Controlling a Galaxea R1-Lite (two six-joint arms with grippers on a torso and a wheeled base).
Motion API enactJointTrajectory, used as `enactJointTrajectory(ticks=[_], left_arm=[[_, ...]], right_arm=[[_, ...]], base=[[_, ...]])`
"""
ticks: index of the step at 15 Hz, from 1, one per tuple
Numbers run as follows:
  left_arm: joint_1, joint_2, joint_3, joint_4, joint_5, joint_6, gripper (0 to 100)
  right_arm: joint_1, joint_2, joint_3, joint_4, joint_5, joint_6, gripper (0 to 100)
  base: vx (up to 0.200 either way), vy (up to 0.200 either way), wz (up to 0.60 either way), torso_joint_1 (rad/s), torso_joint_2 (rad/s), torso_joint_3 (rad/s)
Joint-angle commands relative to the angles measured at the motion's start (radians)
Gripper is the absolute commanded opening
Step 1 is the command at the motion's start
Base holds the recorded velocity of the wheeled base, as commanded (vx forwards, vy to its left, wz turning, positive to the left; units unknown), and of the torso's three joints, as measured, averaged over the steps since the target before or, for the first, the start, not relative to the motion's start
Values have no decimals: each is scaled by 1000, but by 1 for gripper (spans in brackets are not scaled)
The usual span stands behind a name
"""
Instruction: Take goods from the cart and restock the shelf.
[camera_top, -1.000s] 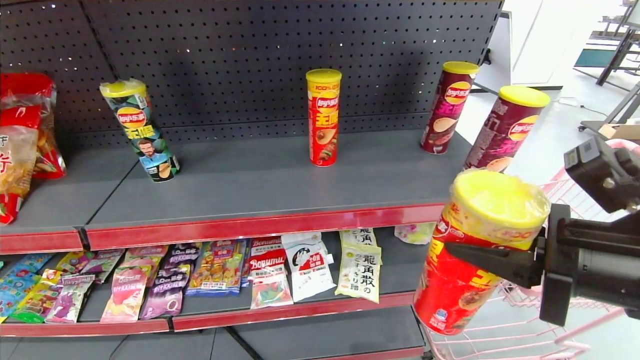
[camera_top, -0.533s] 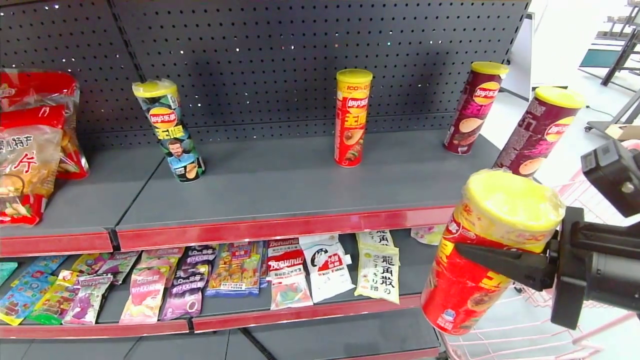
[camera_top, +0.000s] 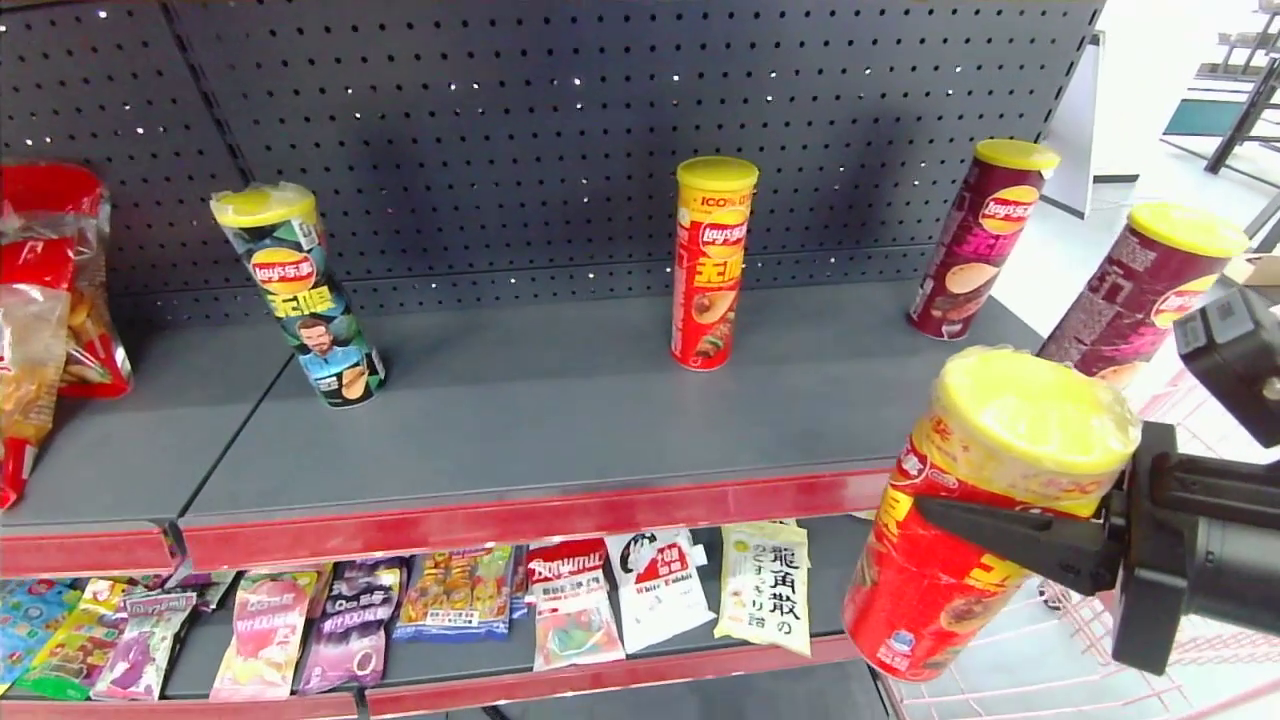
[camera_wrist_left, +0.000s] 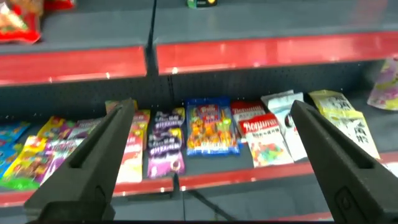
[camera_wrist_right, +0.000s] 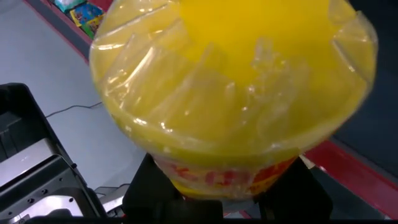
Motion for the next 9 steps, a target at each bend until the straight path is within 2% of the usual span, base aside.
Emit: enactJointTrajectory(ticks=[1,5,9], left_arm=[[0,0,0,0,0,0,100],[0,0,0,0,0,0,100],[0,0,2,0,0,0,100]], right_arm=[[0,-1,1,1,1,-1,0],[3,-1,1,1,0,-1,0],[5,-7,16,1,1,1,0]], base=[[200,0,0,2,2,7],[200,0,0,0,0,2],[0,0,0,0,0,0]])
